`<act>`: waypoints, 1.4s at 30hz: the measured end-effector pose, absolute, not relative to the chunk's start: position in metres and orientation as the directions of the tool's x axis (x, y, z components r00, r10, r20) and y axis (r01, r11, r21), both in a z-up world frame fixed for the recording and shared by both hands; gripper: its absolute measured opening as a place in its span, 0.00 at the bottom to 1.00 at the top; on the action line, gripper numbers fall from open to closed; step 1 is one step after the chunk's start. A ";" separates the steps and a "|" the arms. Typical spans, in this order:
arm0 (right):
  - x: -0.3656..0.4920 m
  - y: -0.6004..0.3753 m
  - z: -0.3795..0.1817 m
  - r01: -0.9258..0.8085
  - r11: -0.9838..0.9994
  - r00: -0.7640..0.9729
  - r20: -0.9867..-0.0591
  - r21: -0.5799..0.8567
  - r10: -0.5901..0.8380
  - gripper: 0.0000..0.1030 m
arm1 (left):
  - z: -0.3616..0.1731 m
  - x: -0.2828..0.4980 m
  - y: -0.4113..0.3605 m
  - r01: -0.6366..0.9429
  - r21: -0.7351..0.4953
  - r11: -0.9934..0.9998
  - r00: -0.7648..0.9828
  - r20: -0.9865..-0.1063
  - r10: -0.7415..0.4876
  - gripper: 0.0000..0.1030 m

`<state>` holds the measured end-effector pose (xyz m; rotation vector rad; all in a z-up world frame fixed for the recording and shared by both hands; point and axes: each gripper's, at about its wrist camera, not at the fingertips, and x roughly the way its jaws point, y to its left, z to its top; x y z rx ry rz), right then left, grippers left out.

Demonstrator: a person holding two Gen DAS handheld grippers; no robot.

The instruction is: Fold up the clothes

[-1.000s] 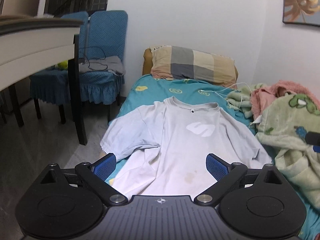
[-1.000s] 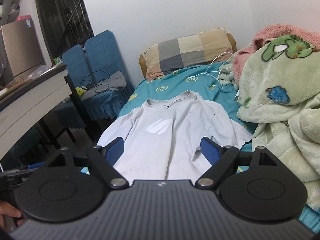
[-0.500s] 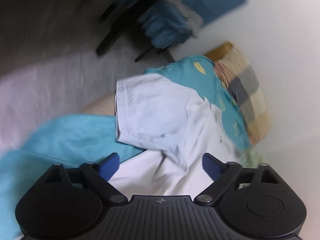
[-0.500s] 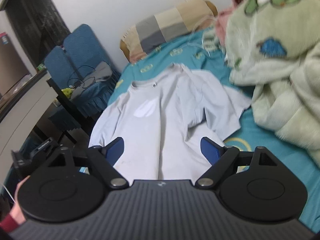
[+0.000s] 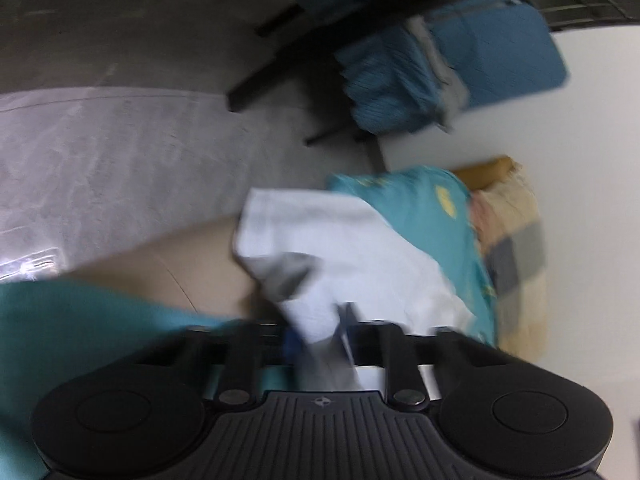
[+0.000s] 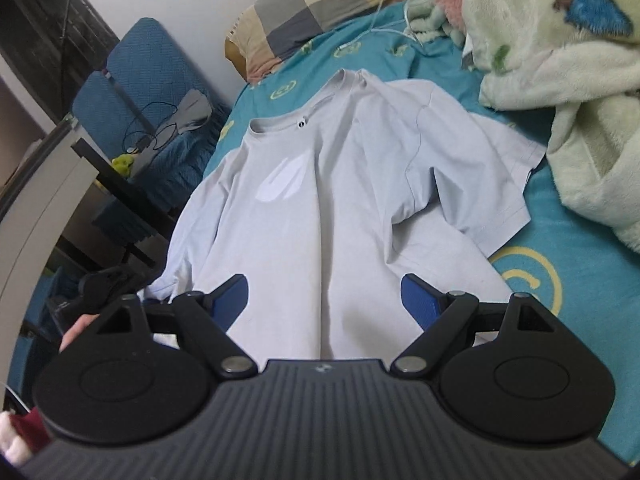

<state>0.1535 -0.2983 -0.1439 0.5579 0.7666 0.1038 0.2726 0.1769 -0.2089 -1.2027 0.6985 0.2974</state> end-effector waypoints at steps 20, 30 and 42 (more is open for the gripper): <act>0.142 -0.329 -0.133 0.189 0.791 0.766 -0.592 0.581 0.251 0.83 | -0.054 0.313 -0.035 0.116 0.387 0.915 0.950 -0.312 0.012 0.04; 0.132 -0.343 -0.134 0.197 0.809 0.793 -0.575 0.553 0.200 0.83 | -0.139 0.302 -0.163 0.351 0.308 0.884 0.851 -0.498 -0.165 0.19; 0.124 -0.330 -0.112 0.012 0.833 0.857 -0.435 0.553 0.276 0.74 | -0.074 0.168 -0.057 0.212 0.117 0.970 0.799 -0.593 -0.103 0.66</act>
